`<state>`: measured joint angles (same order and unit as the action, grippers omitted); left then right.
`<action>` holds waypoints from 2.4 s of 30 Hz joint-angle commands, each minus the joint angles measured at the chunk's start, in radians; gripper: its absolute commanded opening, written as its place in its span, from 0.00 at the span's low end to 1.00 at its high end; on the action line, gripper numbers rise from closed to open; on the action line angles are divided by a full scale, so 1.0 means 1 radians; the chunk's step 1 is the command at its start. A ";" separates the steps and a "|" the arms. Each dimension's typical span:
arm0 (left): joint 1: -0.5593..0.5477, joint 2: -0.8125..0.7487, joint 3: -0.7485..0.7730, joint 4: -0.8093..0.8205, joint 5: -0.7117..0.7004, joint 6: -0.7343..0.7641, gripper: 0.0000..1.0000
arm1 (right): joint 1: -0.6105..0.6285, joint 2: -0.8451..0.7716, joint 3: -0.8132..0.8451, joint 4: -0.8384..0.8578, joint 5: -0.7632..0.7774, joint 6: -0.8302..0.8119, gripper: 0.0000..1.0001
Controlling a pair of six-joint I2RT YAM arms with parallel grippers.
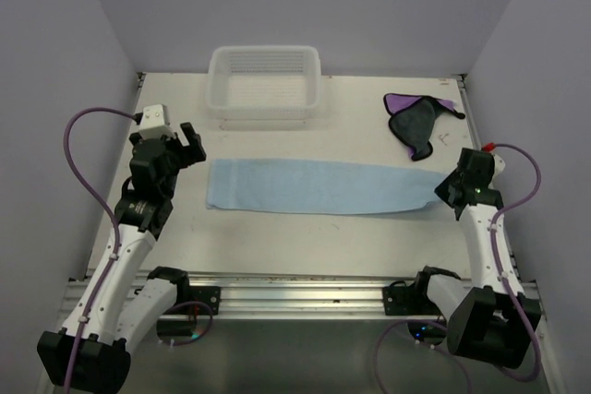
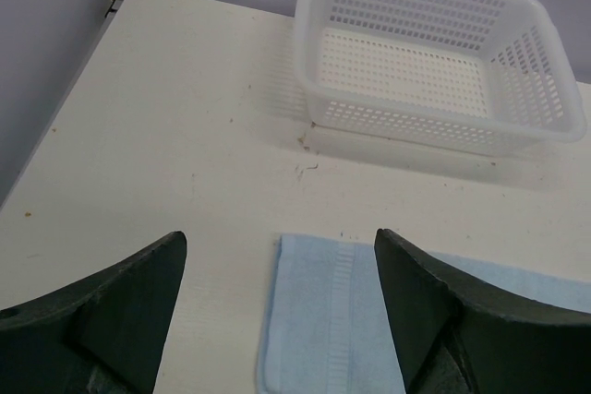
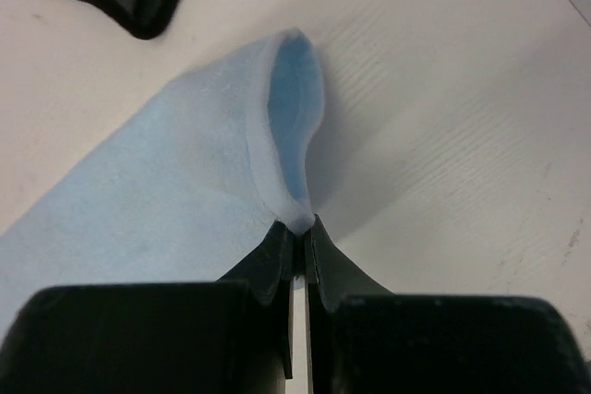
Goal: Roll the towels
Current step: Fold the towel
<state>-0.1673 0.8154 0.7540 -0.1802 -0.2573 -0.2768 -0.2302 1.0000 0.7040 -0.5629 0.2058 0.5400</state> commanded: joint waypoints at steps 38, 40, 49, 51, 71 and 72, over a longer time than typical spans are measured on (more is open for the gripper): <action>-0.100 -0.050 -0.022 0.030 -0.003 -0.012 1.00 | 0.503 0.207 0.365 0.162 -0.160 0.087 0.00; -0.103 -0.055 -0.022 0.028 0.000 -0.013 1.00 | 0.538 0.227 0.379 0.182 -0.160 0.098 0.00; -0.121 -0.058 -0.022 0.028 0.000 -0.013 1.00 | 0.686 0.348 0.492 0.207 -0.111 0.117 0.00; -0.123 -0.058 -0.022 0.027 -0.011 -0.013 1.00 | 0.727 0.371 0.518 0.212 -0.097 0.118 0.00; -0.153 -0.070 -0.022 0.019 -0.034 -0.016 1.00 | 0.971 0.672 0.804 0.236 -0.048 0.114 0.00; -0.155 -0.070 -0.022 0.019 -0.037 -0.016 1.00 | 0.985 0.687 0.822 0.233 -0.046 0.112 0.00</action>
<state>-0.3122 0.7589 0.7376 -0.1818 -0.2768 -0.2810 0.7296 1.6650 1.4483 -0.3794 0.1383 0.6441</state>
